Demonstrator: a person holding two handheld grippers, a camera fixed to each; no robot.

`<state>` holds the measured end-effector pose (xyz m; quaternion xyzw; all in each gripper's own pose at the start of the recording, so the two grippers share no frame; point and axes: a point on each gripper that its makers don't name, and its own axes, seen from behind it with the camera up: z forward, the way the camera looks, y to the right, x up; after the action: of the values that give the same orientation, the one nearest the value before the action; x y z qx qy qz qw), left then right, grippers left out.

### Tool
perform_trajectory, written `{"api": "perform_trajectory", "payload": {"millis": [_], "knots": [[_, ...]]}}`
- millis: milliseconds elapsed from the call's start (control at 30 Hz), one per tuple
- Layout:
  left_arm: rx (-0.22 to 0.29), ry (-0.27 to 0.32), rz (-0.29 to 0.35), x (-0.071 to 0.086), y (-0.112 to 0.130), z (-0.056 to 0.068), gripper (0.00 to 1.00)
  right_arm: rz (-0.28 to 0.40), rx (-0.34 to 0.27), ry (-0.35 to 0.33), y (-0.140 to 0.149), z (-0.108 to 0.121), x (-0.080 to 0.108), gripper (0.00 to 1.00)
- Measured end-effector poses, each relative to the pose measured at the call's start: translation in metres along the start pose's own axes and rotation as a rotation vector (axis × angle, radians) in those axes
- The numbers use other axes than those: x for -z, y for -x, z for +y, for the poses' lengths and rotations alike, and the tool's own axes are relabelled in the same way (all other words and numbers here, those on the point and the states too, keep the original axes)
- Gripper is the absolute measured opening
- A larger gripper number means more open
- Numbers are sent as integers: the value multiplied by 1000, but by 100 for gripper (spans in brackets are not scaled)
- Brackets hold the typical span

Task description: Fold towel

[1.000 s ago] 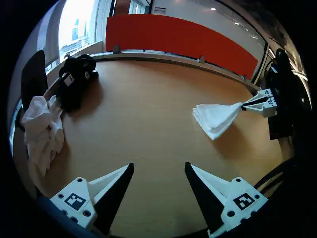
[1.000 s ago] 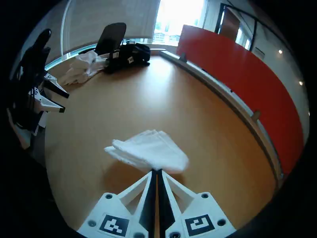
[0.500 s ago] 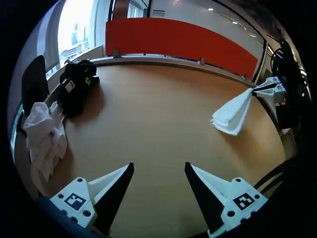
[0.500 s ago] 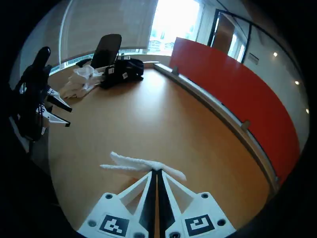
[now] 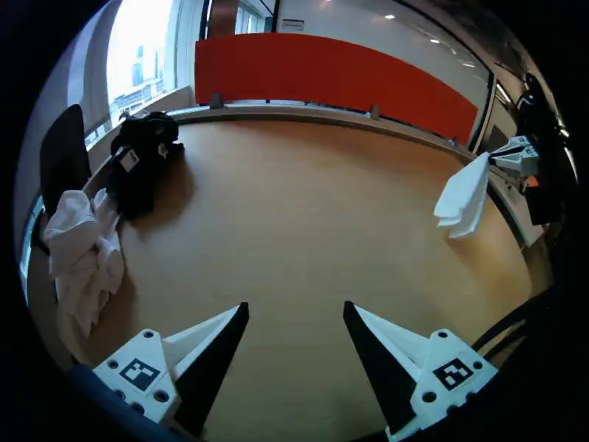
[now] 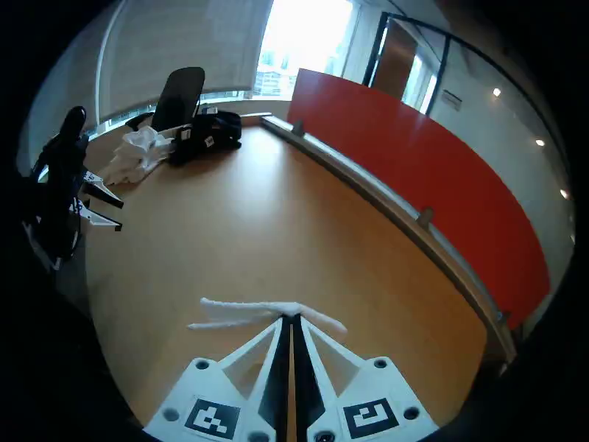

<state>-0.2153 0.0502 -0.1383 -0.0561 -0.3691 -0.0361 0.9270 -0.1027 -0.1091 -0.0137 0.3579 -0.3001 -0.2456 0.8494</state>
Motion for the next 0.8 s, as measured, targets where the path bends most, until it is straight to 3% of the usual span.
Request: {"api": "perform_trajectory", "payload": {"millis": [800], "knots": [[-17,-16,-1,-2,-9,2,95,-108,-104,198,91,131,74,2]]}}
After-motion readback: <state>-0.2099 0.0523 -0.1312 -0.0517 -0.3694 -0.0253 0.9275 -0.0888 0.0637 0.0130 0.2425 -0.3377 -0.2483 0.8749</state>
